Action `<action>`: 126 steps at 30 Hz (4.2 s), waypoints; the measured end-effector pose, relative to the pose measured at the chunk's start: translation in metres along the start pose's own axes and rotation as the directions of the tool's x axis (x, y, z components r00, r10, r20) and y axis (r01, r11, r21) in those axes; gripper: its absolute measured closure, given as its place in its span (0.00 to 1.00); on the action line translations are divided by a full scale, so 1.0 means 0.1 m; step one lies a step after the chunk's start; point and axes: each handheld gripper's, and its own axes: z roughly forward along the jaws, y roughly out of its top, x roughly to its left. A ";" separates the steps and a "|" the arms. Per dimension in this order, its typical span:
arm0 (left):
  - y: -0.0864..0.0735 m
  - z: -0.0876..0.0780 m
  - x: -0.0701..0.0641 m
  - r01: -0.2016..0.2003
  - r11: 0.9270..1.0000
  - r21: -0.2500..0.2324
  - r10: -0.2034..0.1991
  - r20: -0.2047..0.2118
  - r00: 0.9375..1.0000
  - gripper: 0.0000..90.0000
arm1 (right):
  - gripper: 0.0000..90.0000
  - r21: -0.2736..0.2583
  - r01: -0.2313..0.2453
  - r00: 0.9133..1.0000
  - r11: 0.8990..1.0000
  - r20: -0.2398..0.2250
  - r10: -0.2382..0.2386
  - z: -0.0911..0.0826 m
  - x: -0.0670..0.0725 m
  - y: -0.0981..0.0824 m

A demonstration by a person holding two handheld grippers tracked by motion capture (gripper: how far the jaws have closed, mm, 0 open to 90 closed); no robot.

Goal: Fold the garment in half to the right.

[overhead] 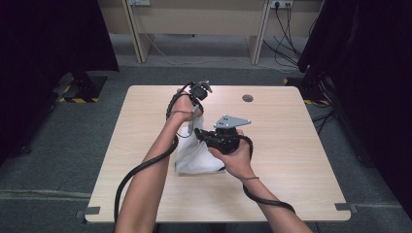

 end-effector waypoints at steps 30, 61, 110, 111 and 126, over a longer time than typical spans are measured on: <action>0.02 0.11 -0.10 -0.036 0.999 0.026 0.036 -0.001 0.999 0.95 | 0.94 0.020 -0.009 1.000 1.000 0.008 0.009 -0.02 -0.04 -0.14; -0.02 0.20 -0.14 -0.040 0.999 0.037 0.039 0.008 0.999 0.95 | 0.94 0.032 -0.025 1.000 0.999 0.011 0.025 0.00 -0.06 -0.26; 0.01 0.34 -0.26 -0.064 0.997 0.047 0.063 0.020 0.998 0.94 | 0.93 0.047 -0.039 0.999 0.998 0.023 0.038 -0.07 -0.10 -0.43; 0.01 0.34 -0.26 -0.065 0.997 0.048 0.064 0.021 0.998 0.94 | 0.93 0.048 -0.039 0.999 0.998 0.023 0.038 -0.07 -0.10 -0.43; 0.01 0.35 -0.28 -0.066 0.997 0.046 0.065 0.019 0.998 0.94 | 0.93 0.054 -0.041 0.999 0.998 0.025 0.039 -0.08 -0.11 -0.49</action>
